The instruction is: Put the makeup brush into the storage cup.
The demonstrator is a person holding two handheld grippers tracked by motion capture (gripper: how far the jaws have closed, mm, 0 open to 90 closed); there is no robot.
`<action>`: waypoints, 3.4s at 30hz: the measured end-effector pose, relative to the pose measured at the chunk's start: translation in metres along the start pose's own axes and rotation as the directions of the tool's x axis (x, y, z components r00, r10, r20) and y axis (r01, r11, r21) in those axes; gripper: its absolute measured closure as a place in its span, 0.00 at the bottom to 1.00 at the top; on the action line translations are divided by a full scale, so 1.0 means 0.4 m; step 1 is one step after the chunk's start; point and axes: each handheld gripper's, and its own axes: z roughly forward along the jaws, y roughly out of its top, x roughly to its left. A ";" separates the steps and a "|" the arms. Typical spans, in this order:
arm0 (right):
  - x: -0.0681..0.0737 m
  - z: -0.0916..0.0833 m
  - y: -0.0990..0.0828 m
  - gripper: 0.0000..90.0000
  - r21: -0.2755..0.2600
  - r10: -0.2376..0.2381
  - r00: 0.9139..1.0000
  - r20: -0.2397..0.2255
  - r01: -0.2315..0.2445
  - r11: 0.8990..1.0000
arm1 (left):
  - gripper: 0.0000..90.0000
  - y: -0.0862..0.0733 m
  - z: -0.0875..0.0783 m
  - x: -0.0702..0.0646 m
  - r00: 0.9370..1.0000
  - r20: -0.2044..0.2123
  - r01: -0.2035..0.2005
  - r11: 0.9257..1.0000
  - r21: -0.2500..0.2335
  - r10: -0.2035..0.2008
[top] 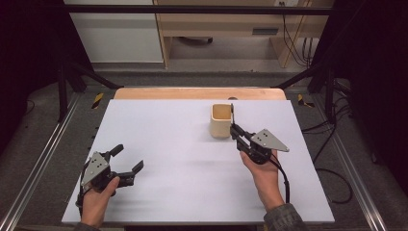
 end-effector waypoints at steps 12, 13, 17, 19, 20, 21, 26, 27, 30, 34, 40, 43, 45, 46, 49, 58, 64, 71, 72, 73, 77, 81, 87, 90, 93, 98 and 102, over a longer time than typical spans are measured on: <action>0.001 0.021 0.031 0.88 -0.017 -0.002 1.000 0.000 0.002 1.000 | 0.04 0.001 0.003 -0.001 1.000 0.024 0.007 1.000 -0.020 -0.006; 0.002 0.022 0.031 0.88 -0.021 0.009 1.000 0.002 -0.009 1.000 | 0.04 0.001 0.003 -0.001 1.000 0.025 0.007 1.000 -0.021 -0.007; -0.001 0.029 0.033 0.88 -0.022 0.009 1.000 0.004 -0.009 1.000 | 0.04 0.004 0.005 0.001 0.999 0.031 0.008 0.999 -0.035 -0.007; -0.002 0.032 0.040 0.88 -0.021 0.006 1.000 0.005 -0.006 1.000 | 0.04 0.004 0.005 0.001 0.999 0.041 0.006 0.999 -0.038 -0.004; -0.001 0.033 0.044 0.88 -0.023 0.006 1.000 0.006 -0.006 1.000 | 0.04 0.005 0.004 0.001 0.999 0.047 0.004 0.999 -0.041 -0.002; -0.001 0.033 0.048 0.88 -0.024 0.000 1.000 0.005 0.000 1.000 | 0.04 0.005 0.003 0.002 0.998 0.057 0.005 0.999 -0.045 -0.002; 0.002 0.042 0.059 0.88 -0.027 -0.003 1.000 -0.007 0.003 1.000 | 0.04 0.009 0.005 0.006 0.997 0.083 0.015 0.998 -0.058 -0.010; 0.003 0.042 0.060 0.88 -0.024 -0.005 1.000 -0.007 0.005 1.000 | 0.04 0.010 0.007 0.005 0.996 0.090 0.010 0.998 -0.058 -0.005; 0.002 0.048 0.061 0.88 -0.031 -0.001 1.000 -0.006 0.001 1.000 | 0.04 0.009 0.017 0.003 0.993 0.114 0.003 0.998 -0.057 0.003; -0.004 0.056 0.069 0.88 -0.034 0.009 1.000 -0.003 -0.009 0.999 | 0.04 0.008 0.041 -0.008 0.989 0.149 0.004 0.999 -0.052 0.003; -0.014 0.073 0.080 0.88 -0.035 0.005 1.000 -0.001 -0.005 0.999 | 0.04 0.005 0.064 -0.023 0.978 0.206 -0.007 0.999 -0.042 0.015; -0.017 0.079 0.083 0.88 -0.024 0.005 1.000 -0.001 -0.005 1.000 | 0.04 0.002 0.069 -0.029 0.977 0.213 -0.018 0.999 -0.029 0.024; -0.019 0.081 0.083 0.88 -0.022 -0.005 1.000 0.000 0.005 1.000 | 0.04 0.001 0.070 -0.030 0.977 0.211 -0.022 0.999 -0.026 0.027; -0.020 0.082 0.083 0.88 -0.019 -0.007 1.000 -0.002 0.007 1.000 | 0.04 0.001 0.070 -0.030 0.977 0.210 -0.021 0.999 -0.024 0.025; -0.025 0.086 0.085 0.88 -0.016 -0.004 1.000 0.003 0.004 1.000 | 0.04 0.000 0.067 -0.027 0.979 0.201 -0.027 0.999 -0.020 0.031; -0.031 0.100 0.081 0.88 -0.018 0.009 1.000 0.013 -0.009 1.000 | 0.04 -0.005 0.053 -0.016 0.984 0.176 -0.025 1.000 -0.017 0.028; -0.040 0.121 0.074 0.88 -0.021 0.018 0.999 0.030 -0.017 1.000 | 0.04 -0.002 0.046 -0.014 0.985 0.173 -0.023 0.999 -0.026 0.027; -0.048 0.139 0.059 0.88 -0.023 -0.003 0.999 0.042 0.004 1.000 | 0.04 -0.002 0.044 -0.014 0.985 0.172 -0.025 0.999 -0.027 0.030; -0.050 0.141 0.058 0.88 -0.025 -0.001 0.999 0.047 0.003 1.000 | 0.04 -0.002 0.043 -0.014 0.985 0.173 -0.025 0.999 -0.026 0.029; -0.052 0.142 0.057 0.88 -0.029 -0.003 0.999 0.052 0.004 1.000 | 0.04 -0.002 0.043 -0.014 0.985 0.172 -0.024 0.999 -0.027 0.028; -0.055 0.146 0.051 0.88 -0.027 -0.037 0.997 0.063 0.039 0.999 | 0.04 -0.002 0.043 -0.013 0.986 0.168 -0.016 0.999 -0.030 0.020; -0.052 0.150 0.050 0.88 -0.029 -0.064 0.996 0.065 0.066 0.997 | 0.04 -0.002 0.041 -0.013 0.986 0.166 -0.019 0.999 -0.029 0.024; -0.049 0.156 0.056 0.88 -0.020 -0.106 0.992 0.074 0.107 0.994 | 0.04 -0.001 0.036 -0.010 0.987 0.161 -0.010 0.999 -0.035 0.015; -0.047 0.159 0.062 0.88 -0.019 -0.112 0.991 0.072 0.113 0.993 | 0.04 -0.001 0.035 -0.011 0.987 0.160 -0.013 0.999 -0.035 0.018; -0.048 0.164 0.068 0.88 -0.018 -0.120 0.990 0.072 0.122 0.992 | 0.04 0.000 0.034 -0.011 0.988 0.154 -0.013 0.999 -0.039 0.019; -0.053 0.173 0.070 0.88 -0.009 -0.135 0.988 0.075 0.136 0.991 | 0.04 0.000 0.032 -0.009 0.988 0.153 -0.010 0.999 -0.038 0.015; -0.058 0.181 0.067 0.88 -0.008 -0.136 0.988 0.076 0.137 0.991 | 0.04 0.000 0.032 -0.009 0.988 0.152 -0.005 0.999 -0.044 0.011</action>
